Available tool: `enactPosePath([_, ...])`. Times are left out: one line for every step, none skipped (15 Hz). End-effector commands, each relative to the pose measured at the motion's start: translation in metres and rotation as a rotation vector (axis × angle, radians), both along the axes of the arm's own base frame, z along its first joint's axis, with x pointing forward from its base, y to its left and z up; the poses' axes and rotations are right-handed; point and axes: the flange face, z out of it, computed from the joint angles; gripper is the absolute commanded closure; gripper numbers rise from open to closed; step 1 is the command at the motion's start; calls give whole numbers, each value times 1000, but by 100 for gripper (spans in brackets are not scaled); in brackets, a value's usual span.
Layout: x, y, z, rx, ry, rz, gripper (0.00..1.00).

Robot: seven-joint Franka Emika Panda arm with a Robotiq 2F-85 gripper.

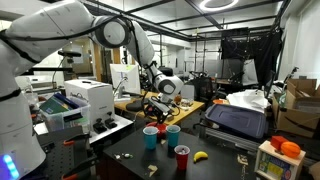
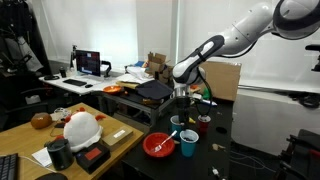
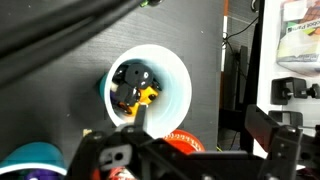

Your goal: Pick up the contents in the orange bowl and put them in the blue cup

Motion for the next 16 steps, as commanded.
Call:
enactPosePath([9,9,37,15,-57,4,0])
enactPosePath([14,12,47,14,-70,8,0])
enactPosePath([19,13,60,10,-86,15,0])
enactPosePath([25,14,73,6,-103,22,0])
enactPosePath([30,12,88,-5,-122,29,0])
enactPosePath([34,10,102,-9,-138,34,0])
enactPosePath([39,4,118,-21,-152,36,0])
enactPosePath([42,-2,132,-27,-164,43,0])
enactPosePath([45,-11,148,-43,-179,50,0])
enactPosePath([49,-23,166,-64,-195,63,0])
enactPosePath([52,-35,181,-87,-210,74,0])
enactPosePath([56,-52,198,-112,-227,84,0])
enactPosePath([59,-66,214,-130,-243,92,0])
enactPosePath([62,-83,231,-151,-266,98,0])
enactPosePath([65,-97,248,-158,-283,102,0])
enactPosePath([68,-110,262,-173,-305,102,0])
